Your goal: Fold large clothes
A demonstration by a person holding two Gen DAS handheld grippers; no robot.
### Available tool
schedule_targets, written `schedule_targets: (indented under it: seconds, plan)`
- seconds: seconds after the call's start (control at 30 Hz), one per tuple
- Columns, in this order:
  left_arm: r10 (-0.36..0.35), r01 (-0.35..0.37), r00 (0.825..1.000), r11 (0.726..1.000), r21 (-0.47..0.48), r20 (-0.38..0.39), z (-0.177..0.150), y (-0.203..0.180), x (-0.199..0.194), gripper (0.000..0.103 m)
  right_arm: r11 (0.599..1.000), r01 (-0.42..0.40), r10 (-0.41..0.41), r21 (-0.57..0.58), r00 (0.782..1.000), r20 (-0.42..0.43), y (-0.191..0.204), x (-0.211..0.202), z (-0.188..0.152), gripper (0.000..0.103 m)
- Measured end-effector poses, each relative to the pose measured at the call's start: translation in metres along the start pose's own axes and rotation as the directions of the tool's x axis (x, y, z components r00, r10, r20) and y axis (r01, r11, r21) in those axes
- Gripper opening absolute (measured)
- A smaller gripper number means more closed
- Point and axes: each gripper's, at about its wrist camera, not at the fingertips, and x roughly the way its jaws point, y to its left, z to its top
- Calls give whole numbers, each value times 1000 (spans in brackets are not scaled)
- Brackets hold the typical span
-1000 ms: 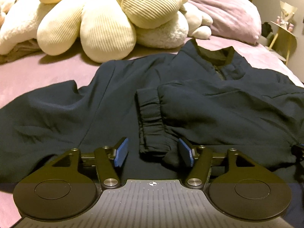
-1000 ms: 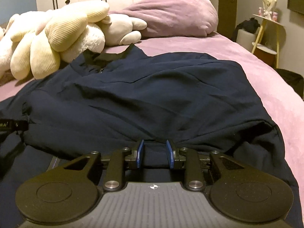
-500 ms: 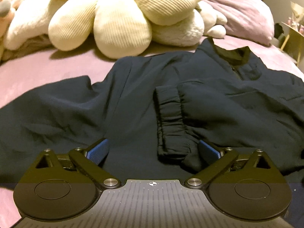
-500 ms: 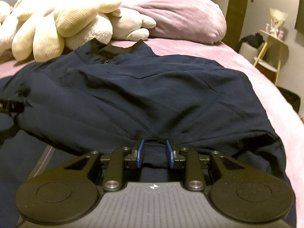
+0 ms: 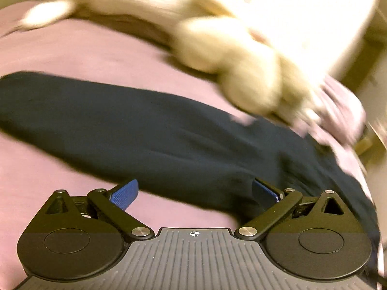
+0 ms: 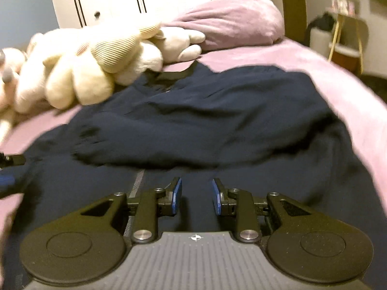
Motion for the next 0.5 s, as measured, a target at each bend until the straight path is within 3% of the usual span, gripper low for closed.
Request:
schedule_targets:
  seconds: [0.1,0.2,0.27,0.4,0.47,0.5]
  plan:
    - [113,-106,993,981,-161,34,20,71,-4,100,996,-61,62,60,998,-21,8,-10,-19,26]
    - [188,-162,981,929,-332,49,33,130,-3,86,988,-111,115,108,993,-29,12,-12,-31,26]
    - [202,-159,978,881,-447,50,37,162,2,80,985,-118,122,125,992,-29,15,-12,-37,26]
    - [161,-69,981,809,-584,107,43,195,10,63,987,-98,102,131,994,-27,20,-13,-46,27]
    - [161,-57,980,786,-616,115,48,204,14,48,987,-90,93,133,995,-18,21,-14,-48,27]
    - [165,-58,980,773,-632,112,48,206,16,35,987,-86,89,134,996,-17,22,-14,-48,27]
